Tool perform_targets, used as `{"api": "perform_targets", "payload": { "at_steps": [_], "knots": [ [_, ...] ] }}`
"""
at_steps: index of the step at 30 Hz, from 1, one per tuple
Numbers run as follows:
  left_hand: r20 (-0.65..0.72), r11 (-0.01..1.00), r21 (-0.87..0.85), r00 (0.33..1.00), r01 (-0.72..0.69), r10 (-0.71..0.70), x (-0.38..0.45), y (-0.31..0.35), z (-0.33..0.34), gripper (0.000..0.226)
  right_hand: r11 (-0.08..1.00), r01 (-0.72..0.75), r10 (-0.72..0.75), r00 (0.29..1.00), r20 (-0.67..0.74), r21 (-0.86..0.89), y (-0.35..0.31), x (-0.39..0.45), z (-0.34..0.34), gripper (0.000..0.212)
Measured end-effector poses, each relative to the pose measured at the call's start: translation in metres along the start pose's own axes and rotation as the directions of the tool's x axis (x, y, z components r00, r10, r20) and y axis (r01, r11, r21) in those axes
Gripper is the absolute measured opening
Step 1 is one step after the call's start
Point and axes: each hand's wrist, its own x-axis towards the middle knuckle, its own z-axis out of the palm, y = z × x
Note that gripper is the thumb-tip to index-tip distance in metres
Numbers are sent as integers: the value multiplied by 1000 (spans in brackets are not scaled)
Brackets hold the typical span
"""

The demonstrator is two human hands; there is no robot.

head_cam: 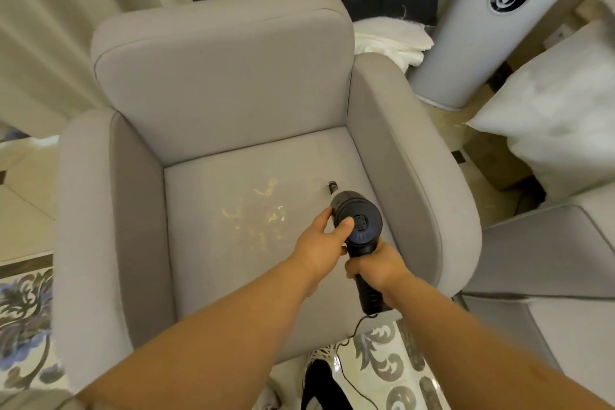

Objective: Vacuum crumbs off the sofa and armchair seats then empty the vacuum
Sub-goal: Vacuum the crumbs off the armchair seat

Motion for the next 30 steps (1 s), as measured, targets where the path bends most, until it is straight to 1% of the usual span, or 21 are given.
{"api": "perform_targets", "payload": {
  "at_steps": [3,7,9,15,21,25,30],
  "knots": [
    [-7,1000,-9,1000,15,-15,22,5,5,59,1000,-11,11,1000,2,20,-5,23,-2,43],
    [-54,999,9,998,31,-30,31,-5,-11,61,1000,-17,18,999,51,-18,-3,36,19,45],
    [-55,999,13,998,33,-32,28,-14,-20,62,1000,-10,12,998,59,-28,0,35,28,48],
    [-114,999,-4,993,40,-40,4,-33,-34,63,998,-29,37,990,137,-55,3,16,47,50],
    [-178,998,29,982,62,-56,-25,-40,-60,66,999,-36,41,974,221,-26,4,-12,78,43],
    [-191,998,41,981,40,-31,-26,-32,-63,66,1000,-13,14,983,186,-8,-3,-17,78,40],
    [-130,998,61,991,-10,18,-2,-4,-37,65,1000,17,-18,995,99,10,-18,1,37,41]
  ]
}}
